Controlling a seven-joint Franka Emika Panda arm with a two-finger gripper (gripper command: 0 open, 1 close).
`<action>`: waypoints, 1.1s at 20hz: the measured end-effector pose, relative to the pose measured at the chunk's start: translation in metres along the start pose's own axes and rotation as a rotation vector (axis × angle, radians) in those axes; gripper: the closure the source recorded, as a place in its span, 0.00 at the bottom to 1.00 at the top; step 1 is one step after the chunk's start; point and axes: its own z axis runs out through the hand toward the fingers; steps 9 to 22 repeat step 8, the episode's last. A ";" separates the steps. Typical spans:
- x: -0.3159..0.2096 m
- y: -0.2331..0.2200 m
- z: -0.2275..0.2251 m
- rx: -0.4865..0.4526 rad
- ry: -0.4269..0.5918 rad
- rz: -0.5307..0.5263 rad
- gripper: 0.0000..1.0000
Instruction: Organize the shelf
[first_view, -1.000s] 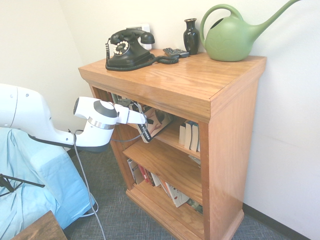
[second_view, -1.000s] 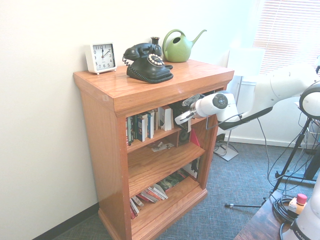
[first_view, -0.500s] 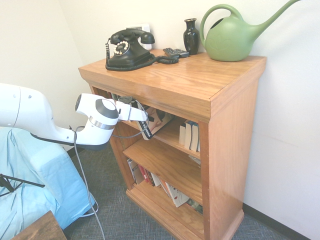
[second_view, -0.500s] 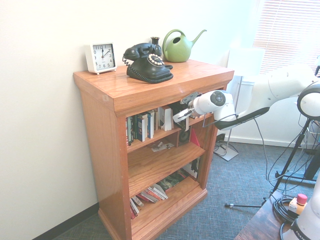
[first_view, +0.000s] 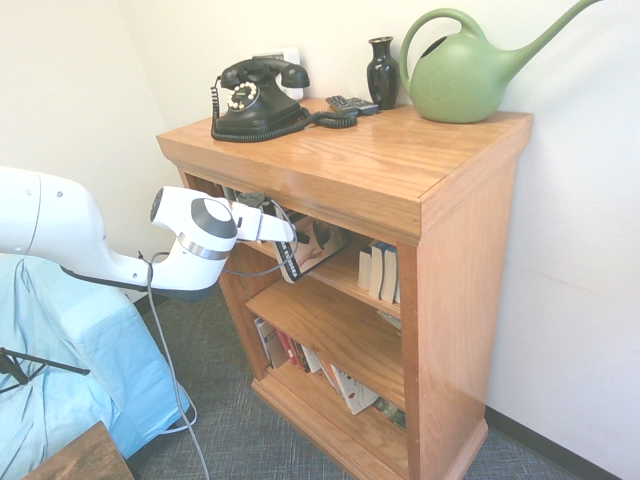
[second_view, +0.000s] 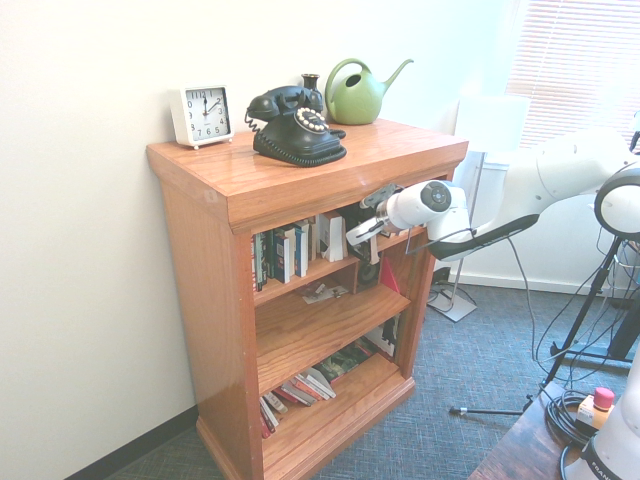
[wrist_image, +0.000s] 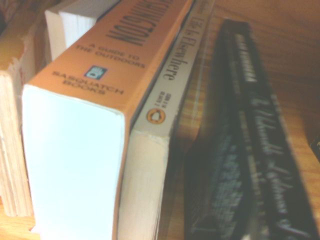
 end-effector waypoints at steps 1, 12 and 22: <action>0.000 0.001 -0.001 0.001 0.001 -0.007 0.00; -0.028 0.032 -0.051 0.020 -0.030 -0.008 0.00; -0.028 0.032 -0.051 0.020 -0.030 -0.008 0.00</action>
